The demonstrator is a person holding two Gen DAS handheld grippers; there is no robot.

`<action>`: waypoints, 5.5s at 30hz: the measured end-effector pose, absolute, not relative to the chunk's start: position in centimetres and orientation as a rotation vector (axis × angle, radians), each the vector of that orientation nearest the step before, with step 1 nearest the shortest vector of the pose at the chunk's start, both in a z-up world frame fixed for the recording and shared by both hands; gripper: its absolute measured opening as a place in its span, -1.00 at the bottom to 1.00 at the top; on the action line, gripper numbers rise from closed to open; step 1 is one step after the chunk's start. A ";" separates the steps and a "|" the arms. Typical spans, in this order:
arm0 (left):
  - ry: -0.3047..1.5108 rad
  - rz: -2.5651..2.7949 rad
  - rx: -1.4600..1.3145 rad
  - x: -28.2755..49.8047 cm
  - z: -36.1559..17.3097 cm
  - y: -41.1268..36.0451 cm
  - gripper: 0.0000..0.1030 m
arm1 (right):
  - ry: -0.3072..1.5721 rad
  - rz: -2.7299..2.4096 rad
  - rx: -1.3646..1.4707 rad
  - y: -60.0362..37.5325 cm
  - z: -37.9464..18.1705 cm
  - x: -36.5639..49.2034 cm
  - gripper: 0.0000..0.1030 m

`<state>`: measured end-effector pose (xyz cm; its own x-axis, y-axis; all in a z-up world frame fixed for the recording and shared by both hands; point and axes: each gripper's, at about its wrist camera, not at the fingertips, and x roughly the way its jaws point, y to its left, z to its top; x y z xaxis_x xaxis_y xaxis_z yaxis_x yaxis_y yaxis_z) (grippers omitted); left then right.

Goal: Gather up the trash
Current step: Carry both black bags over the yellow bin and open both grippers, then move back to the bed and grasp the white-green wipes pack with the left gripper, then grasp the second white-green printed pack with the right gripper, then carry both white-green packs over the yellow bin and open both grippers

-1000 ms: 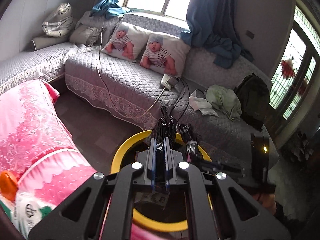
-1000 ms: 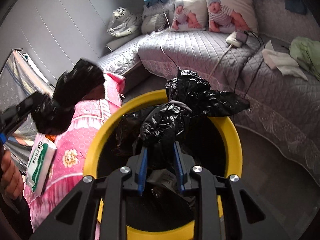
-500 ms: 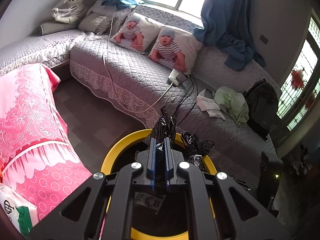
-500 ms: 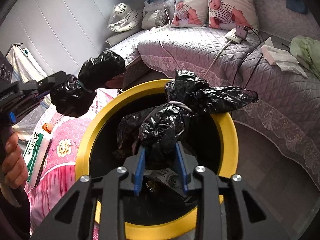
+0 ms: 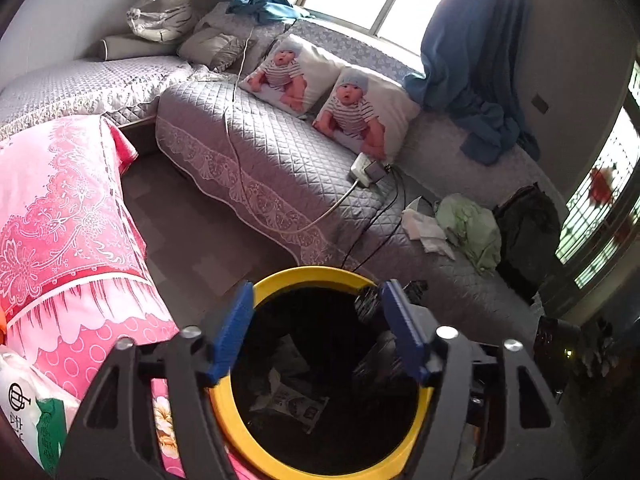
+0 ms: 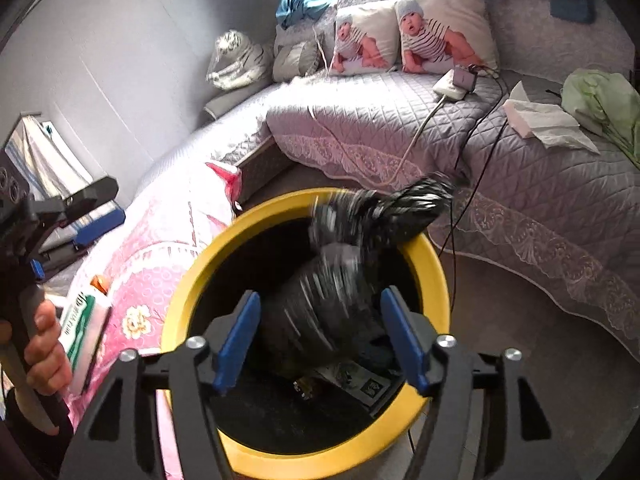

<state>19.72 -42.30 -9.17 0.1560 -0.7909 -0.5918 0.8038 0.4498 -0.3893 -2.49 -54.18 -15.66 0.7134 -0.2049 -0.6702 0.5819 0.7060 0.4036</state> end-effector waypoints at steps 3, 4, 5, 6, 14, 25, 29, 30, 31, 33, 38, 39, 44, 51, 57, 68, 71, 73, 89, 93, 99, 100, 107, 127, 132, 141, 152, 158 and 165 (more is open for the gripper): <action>0.799 -1.122 -0.020 19.9 -8.3 -41.1 0.62 | 0.607 -0.473 0.650 -54.2 -14.9 -3.2 0.35; 0.788 -1.108 -0.034 20.0 -8.0 -40.6 0.65 | 0.602 -0.477 0.647 -54.2 -14.7 -3.4 0.37; 0.780 -1.096 -0.047 20.0 -7.8 -40.1 0.69 | 0.598 -0.482 0.648 -54.2 -14.7 -3.5 0.39; 0.769 -1.080 -0.068 20.2 -7.4 -39.3 0.74 | 0.593 -0.484 0.654 -54.3 -14.6 -3.6 0.41; 0.615 -1.030 -0.123 22.2 -3.2 -32.0 0.80 | 0.594 -0.448 0.691 -53.5 -14.4 -3.3 0.46; 0.454 -0.869 -0.169 26.1 0.1 -13.1 0.84 | 0.657 -0.304 0.614 -48.7 -13.0 2.0 0.56; 0.402 -0.843 -0.120 25.4 -0.7 -5.1 0.84 | 0.690 -0.261 0.576 -46.5 -12.6 4.3 0.57; 0.399 -0.838 -0.102 25.2 -1.0 -4.0 0.84 | 0.696 -0.251 0.569 -45.9 -12.5 4.9 0.57; 0.404 -0.838 -0.081 25.1 -1.5 -2.8 0.84 | 0.702 -0.238 0.563 -45.3 -12.4 5.6 0.57; 0.442 -0.874 -0.040 24.9 -3.0 -1.0 0.84 | 0.711 -0.219 0.556 -44.3 -12.2 6.7 0.58; 0.520 -0.953 0.100 24.0 -6.8 -0.2 0.84 | 0.740 -0.166 0.527 -41.4 -11.8 9.8 0.58; 0.523 -0.963 0.143 23.7 -7.5 -0.7 0.84 | 0.745 -0.157 0.522 -40.9 -11.7 10.3 0.58; 0.538 -0.988 0.253 23.3 -9.8 -2.4 0.84 | 0.773 -0.104 0.480 -38.5 -11.3 12.1 0.58; 0.605 -1.026 0.302 24.1 -11.4 -4.9 0.84 | 0.774 -0.073 0.454 -37.4 -10.9 12.7 0.59; 0.660 -1.028 0.365 24.9 -12.4 -6.8 0.84 | 0.779 -0.056 0.474 -37.7 -11.5 12.8 0.60; 0.738 -0.986 0.402 27.0 -15.0 -9.4 0.56 | 0.778 -0.034 0.485 -37.8 -11.4 12.3 0.61; 0.736 -0.973 0.392 27.1 -15.1 -9.2 0.29 | 0.789 0.003 0.491 -37.2 -11.0 12.3 0.62; 0.730 -0.974 0.365 27.0 -14.6 -8.6 0.12 | 0.791 0.014 0.491 -36.7 -10.7 12.3 0.71; 0.599 -0.916 0.205 24.1 -9.9 -2.6 -0.06 | 0.984 0.098 0.608 -32.5 -11.4 18.5 0.84; 0.561 -0.924 0.177 22.7 -9.1 -1.3 -0.05 | 1.038 0.077 0.604 -31.9 -12.1 20.5 0.84; 0.528 -0.921 0.148 21.3 -8.3 0.1 -0.03 | 1.096 0.049 0.487 -29.0 -12.5 23.7 0.84; 0.523 -0.915 0.144 21.2 -8.2 0.2 -0.03 | 1.105 0.035 0.446 -28.3 -12.5 24.5 0.84; 0.517 -0.855 0.083 21.1 -8.0 1.8 -0.02 | 1.165 -0.007 0.260 -24.5 -13.6 29.0 0.84; 0.472 -0.673 0.034 18.8 -5.5 2.6 -0.01 | 1.017 0.141 0.123 -22.3 -11.3 26.3 -0.41; 0.455 -0.652 0.027 17.9 -3.9 1.2 -0.01 | 0.916 0.173 0.180 -23.8 -8.2 23.1 -0.40; 0.427 -0.706 0.024 16.0 -1.4 -3.4 -0.01 | 0.725 0.137 0.269 -29.7 -2.4 17.3 -0.40; 0.386 -0.837 0.123 13.8 0.4 -12.1 -0.01 | 0.541 -0.133 0.417 -41.3 -0.1 10.8 -0.40; 0.370 -0.922 0.176 12.9 1.0 -16.9 -0.01 | 0.494 -0.285 0.444 -45.8 -1.1 7.3 -0.40; 0.345 -1.010 0.235 12.0 0.8 -21.8 -0.01 | 0.498 -0.429 0.428 -48.9 -3.5 3.9 -0.40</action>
